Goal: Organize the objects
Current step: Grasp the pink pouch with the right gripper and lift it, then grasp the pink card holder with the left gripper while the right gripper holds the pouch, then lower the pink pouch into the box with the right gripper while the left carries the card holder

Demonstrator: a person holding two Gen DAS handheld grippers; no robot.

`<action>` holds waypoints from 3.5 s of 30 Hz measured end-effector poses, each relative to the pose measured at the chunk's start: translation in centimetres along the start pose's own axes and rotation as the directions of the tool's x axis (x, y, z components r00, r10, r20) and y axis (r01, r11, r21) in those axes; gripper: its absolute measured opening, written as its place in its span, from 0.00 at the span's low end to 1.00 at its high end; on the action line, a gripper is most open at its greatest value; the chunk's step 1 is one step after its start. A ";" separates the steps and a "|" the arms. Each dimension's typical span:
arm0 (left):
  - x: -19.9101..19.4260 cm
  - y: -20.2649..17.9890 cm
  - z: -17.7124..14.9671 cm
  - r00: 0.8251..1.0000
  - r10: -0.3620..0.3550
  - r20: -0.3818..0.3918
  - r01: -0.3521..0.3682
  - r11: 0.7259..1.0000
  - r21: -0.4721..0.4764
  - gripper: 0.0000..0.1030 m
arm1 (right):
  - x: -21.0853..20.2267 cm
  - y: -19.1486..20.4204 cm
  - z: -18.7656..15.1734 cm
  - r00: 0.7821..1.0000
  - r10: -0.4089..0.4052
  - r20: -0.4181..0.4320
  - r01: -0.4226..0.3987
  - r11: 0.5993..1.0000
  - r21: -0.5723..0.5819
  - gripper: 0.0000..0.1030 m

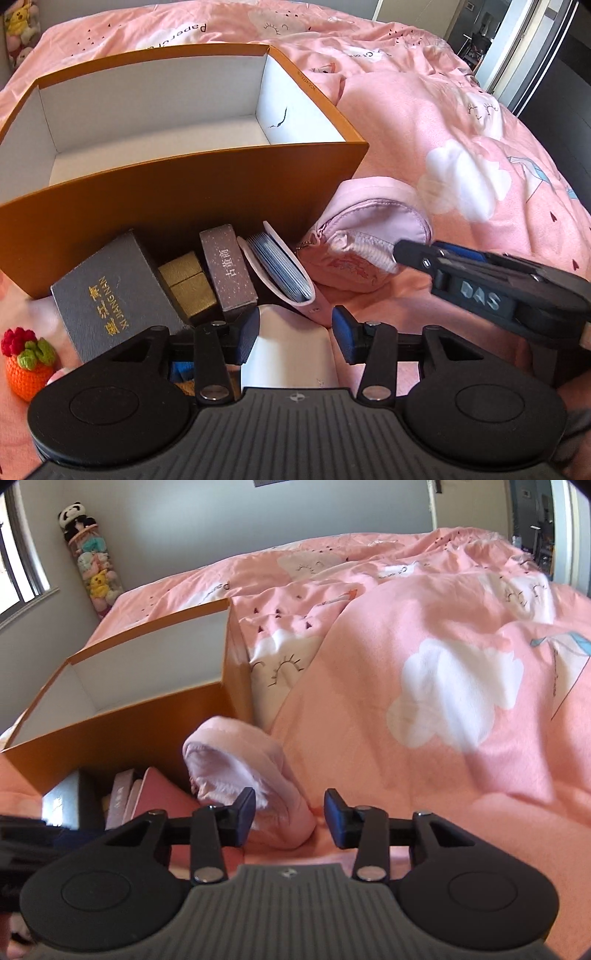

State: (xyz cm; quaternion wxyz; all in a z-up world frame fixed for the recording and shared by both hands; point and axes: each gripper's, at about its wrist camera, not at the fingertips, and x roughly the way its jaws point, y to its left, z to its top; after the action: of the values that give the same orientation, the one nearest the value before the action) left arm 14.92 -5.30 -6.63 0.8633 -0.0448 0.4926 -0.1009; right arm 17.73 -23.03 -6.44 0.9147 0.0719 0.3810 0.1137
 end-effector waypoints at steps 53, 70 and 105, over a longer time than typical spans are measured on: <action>-6.9 2.9 -1.7 0.989 0.000 0.151 0.010 0.998 -0.067 0.23 | -4.6 5.2 -0.8 0.996 -0.081 -0.037 0.071 0.974 -0.213 0.17; -5.8 3.4 1.7 0.999 -0.021 0.046 0.023 0.999 -0.033 0.23 | -0.9 1.4 3.6 0.998 -0.044 -0.054 0.043 0.999 -0.010 0.42; -9.9 4.3 1.7 0.985 -0.087 0.149 0.102 0.990 -0.098 0.20 | -7.2 8.9 3.0 0.992 0.125 -0.036 -0.120 0.773 -0.623 0.18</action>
State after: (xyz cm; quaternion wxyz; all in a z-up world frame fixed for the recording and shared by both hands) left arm 12.04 1.02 1.85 0.8873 -0.1207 0.4308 -0.1121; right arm 13.55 -16.51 2.53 0.8792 -0.2092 0.3130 0.2921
